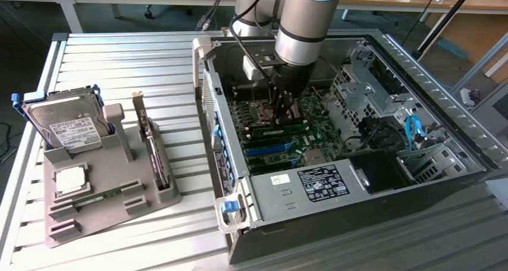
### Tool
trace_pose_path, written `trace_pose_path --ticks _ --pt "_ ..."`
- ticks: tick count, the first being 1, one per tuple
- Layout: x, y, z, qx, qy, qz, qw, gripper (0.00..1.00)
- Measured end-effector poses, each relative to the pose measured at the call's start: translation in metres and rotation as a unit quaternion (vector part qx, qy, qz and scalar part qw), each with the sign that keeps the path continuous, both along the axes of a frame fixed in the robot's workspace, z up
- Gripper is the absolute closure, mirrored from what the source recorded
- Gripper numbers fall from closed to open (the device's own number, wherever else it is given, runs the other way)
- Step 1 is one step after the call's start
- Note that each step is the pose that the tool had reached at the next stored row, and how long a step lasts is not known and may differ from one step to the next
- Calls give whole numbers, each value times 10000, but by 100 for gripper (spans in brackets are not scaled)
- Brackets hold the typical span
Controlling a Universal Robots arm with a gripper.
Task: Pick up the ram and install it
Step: 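Press down the ram until it locks into place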
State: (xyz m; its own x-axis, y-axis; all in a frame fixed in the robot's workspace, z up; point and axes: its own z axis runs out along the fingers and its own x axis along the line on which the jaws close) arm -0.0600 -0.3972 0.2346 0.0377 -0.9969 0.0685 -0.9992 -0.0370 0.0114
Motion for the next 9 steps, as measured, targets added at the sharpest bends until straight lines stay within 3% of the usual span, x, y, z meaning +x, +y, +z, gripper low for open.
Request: trace_pose_path --ticks 9 --pt "0 0 -27 0 0 0 10000 89"
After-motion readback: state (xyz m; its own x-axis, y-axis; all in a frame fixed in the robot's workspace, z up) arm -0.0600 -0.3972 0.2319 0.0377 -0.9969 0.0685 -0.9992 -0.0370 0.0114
